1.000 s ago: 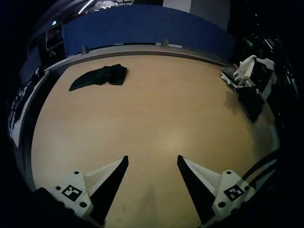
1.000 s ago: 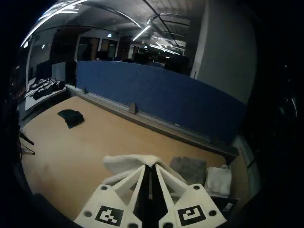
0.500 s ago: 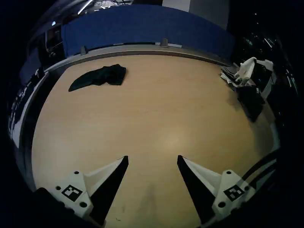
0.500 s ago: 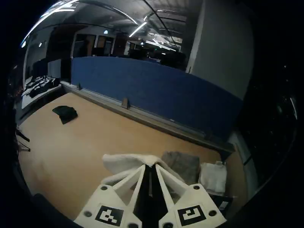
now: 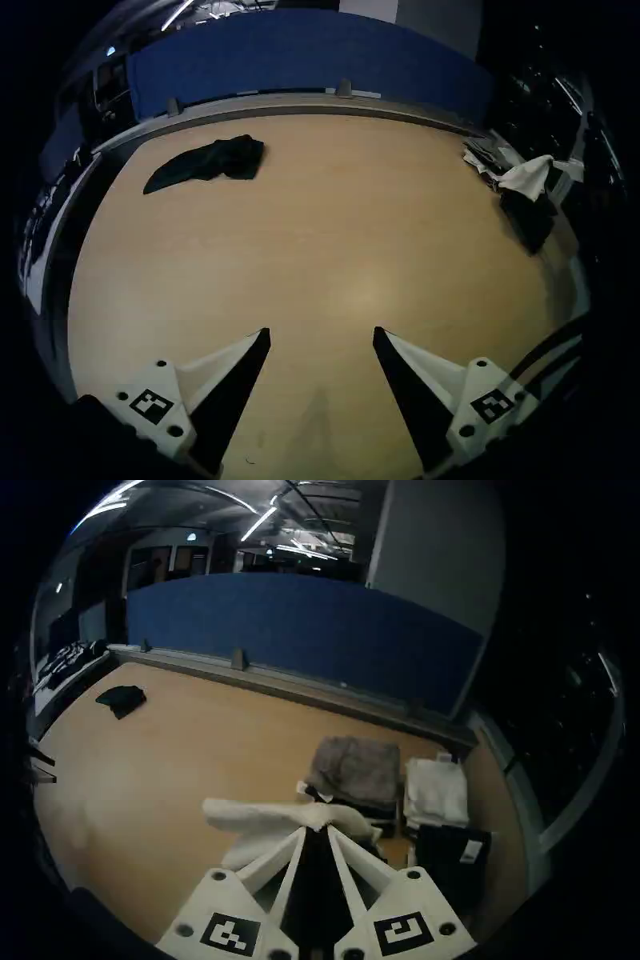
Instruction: Fold towel
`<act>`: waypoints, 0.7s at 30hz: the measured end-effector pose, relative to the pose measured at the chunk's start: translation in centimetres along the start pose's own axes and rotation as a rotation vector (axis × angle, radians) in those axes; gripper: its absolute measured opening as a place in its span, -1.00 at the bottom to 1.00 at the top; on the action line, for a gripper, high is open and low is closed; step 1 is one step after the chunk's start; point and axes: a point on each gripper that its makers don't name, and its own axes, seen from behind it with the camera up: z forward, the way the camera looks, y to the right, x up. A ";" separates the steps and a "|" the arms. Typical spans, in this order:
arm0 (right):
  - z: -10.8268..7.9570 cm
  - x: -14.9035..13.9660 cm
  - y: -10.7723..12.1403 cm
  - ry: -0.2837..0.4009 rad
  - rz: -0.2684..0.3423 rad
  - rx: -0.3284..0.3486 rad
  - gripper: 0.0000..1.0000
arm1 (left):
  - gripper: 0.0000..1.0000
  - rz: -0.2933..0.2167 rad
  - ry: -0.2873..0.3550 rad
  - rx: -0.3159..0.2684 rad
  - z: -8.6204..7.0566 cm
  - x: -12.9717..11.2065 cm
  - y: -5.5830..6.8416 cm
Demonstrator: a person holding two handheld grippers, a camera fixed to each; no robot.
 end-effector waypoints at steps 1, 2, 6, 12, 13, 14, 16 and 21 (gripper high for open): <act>-0.3 -0.8 0.4 -0.008 0.013 -0.008 -0.94 | 0.91 0.002 -0.001 -0.001 0.0 0.0 0.1; -0.5 -1.5 0.7 -0.015 0.024 -0.016 -0.94 | 0.91 0.003 -0.001 -0.001 0.1 0.1 0.1; -1.4 -4.1 1.6 -0.042 0.066 -0.041 -0.94 | 0.91 0.010 -0.003 -0.007 0.2 0.2 0.5; -2.1 -6.6 2.1 -0.064 0.101 -0.061 -0.94 | 0.91 0.023 -0.005 -0.014 0.3 0.4 1.2; -2.1 -6.8 2.0 -0.065 0.103 -0.062 -0.94 | 0.91 0.025 -0.005 -0.015 0.3 0.4 1.3; -2.2 -7.0 2.0 -0.066 0.104 -0.063 -0.94 | 0.91 0.027 -0.005 -0.016 0.3 0.4 1.4; -2.2 -7.2 1.9 -0.066 0.108 -0.064 -0.94 | 0.91 0.029 -0.005 -0.017 0.2 0.4 1.5; -2.1 -7.8 2.0 -0.073 0.114 -0.070 -0.94 | 0.91 0.030 -0.004 -0.019 0.0 0.4 1.8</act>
